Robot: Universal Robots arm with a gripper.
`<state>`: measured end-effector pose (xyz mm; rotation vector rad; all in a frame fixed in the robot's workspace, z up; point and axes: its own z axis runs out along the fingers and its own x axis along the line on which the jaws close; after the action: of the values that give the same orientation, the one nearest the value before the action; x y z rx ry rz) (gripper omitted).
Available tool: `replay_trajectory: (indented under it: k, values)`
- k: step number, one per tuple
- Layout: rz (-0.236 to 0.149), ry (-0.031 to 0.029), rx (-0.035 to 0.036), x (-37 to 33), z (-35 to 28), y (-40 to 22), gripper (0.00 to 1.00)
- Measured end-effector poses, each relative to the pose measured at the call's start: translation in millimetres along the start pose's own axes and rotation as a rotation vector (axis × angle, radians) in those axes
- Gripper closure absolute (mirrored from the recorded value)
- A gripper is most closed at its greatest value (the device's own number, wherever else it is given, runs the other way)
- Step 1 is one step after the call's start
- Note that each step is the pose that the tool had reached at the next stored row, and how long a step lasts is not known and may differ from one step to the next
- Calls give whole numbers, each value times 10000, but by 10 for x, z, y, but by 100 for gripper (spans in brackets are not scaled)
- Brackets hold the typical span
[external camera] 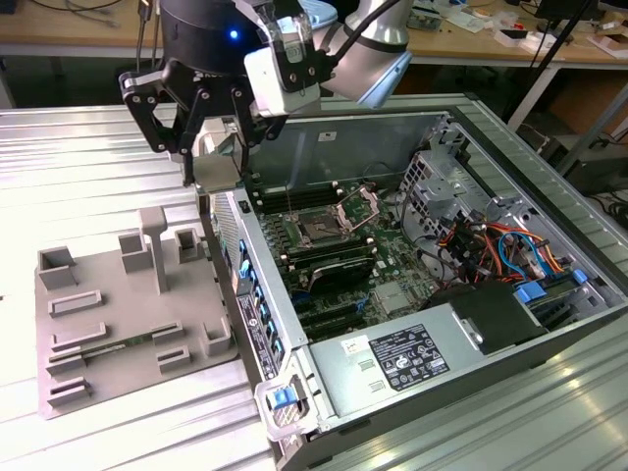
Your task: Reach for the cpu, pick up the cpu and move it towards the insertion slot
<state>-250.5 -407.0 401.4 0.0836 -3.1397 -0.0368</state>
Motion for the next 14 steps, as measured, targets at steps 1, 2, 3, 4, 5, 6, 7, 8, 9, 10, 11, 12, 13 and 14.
replay_trajectory:
  k: [1,2,3,4,5,6,7,8,9,10,11,12,13,14]
  values:
    - [-1,0,0,-9,0,0,45]
    - [1,1,0,-14,0,-1,45]
    - [1,0,0,-18,0,-1,45]
    - [0,0,0,-24,0,-1,45]
    - [1,0,0,-26,0,-1,45]
    - [1,0,0,-29,1,-2,45]
    - [1,0,0,-34,0,-2,45]
    - [1,0,0,-37,1,-2,45]
    - [1,0,0,-40,1,-2,45]
    - [1,-1,-1,-43,2,-2,45]
    - [0,0,0,-49,2,-3,45]
    - [0,0,0,-54,3,-3,45]
    - [0,0,0,-56,3,-3,45]
    - [1,0,0,-59,3,-3,45]
